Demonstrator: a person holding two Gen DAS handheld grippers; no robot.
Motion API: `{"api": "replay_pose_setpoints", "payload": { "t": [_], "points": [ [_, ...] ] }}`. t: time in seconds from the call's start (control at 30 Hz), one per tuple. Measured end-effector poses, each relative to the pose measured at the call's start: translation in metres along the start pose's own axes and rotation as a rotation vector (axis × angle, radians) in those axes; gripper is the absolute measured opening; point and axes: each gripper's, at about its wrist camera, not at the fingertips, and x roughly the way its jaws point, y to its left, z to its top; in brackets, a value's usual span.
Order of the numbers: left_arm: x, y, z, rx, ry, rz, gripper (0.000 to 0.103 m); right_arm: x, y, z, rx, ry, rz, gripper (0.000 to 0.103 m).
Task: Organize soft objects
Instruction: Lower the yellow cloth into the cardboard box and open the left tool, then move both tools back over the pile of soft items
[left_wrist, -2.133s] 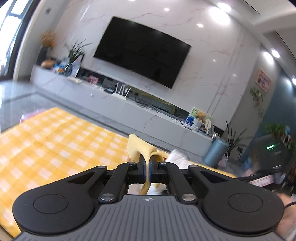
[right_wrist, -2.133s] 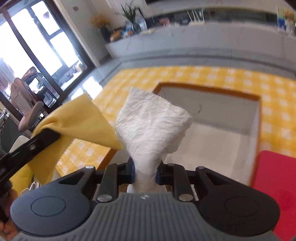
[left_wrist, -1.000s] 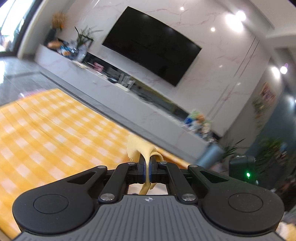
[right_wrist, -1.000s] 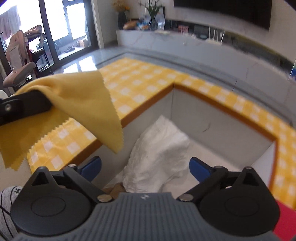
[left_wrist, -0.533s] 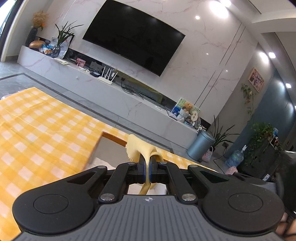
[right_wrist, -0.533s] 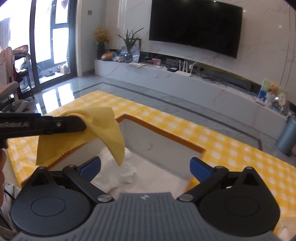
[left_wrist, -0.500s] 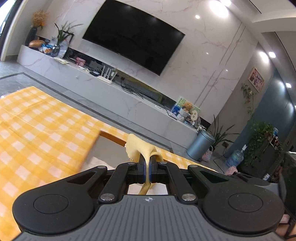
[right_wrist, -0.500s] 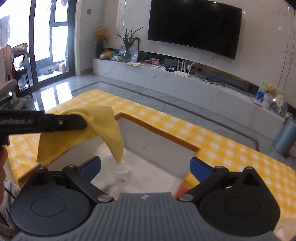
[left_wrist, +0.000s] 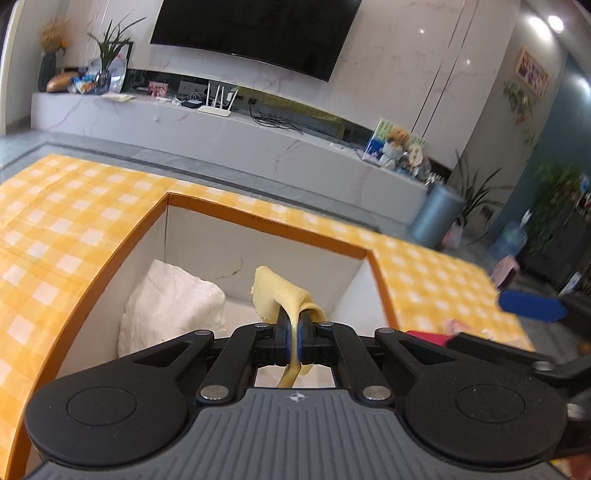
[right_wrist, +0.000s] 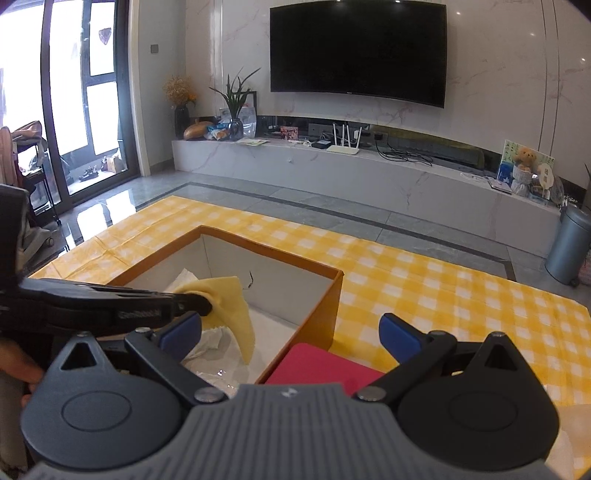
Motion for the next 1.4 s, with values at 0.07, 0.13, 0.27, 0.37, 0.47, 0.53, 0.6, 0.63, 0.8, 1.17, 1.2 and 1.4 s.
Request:
{"api": "replay_pose_setpoints", "payload": {
  "t": [0.07,0.13,0.27,0.37,0.47,0.53,0.6,0.63,0.8,1.17,1.2,1.4],
  "points": [
    [0.004,-0.002,-0.002,0.0,0.021,0.017,0.003,-0.001,-0.002,-0.003,0.001,-0.011,0.002,0.1],
    [0.004,-0.002,-0.002,-0.014,0.03,-0.01,0.004,-0.003,-0.004,-0.005,0.005,-0.019,0.002,0.1],
    [0.001,-0.002,0.001,-0.032,0.013,0.004,0.077,-0.007,-0.011,-0.01,0.034,-0.02,-0.014,0.1],
    [-0.004,0.0,0.0,-0.074,-0.016,0.031,0.098,-0.008,-0.018,-0.011,0.06,-0.022,-0.023,0.1],
    [-0.006,-0.003,0.001,-0.065,-0.02,0.078,0.098,-0.012,-0.022,-0.013,0.081,-0.027,-0.033,0.1],
    [-0.007,-0.007,0.003,-0.038,-0.01,0.092,0.098,-0.015,-0.023,-0.014,0.092,-0.028,-0.044,0.1],
    [-0.009,-0.008,0.004,-0.059,0.019,0.08,0.098,-0.018,-0.025,-0.014,0.102,-0.022,-0.054,0.1],
    [-0.01,-0.007,0.004,-0.078,0.035,0.074,0.098,-0.02,-0.026,-0.015,0.112,-0.016,-0.056,0.1],
    [-0.019,-0.01,0.005,-0.083,0.022,0.099,0.098,-0.029,-0.028,-0.015,0.151,-0.021,-0.056,0.1],
    [-0.045,-0.03,0.006,-0.051,-0.022,0.167,0.098,-0.039,-0.022,-0.024,0.125,0.002,-0.033,0.1],
    [-0.047,-0.035,0.006,-0.032,-0.028,0.178,0.098,-0.041,-0.022,-0.025,0.122,0.012,-0.031,0.1],
    [-0.062,-0.058,0.007,0.025,-0.062,0.135,0.098,-0.07,-0.038,-0.039,0.139,0.011,-0.084,0.1]
  ]
}}
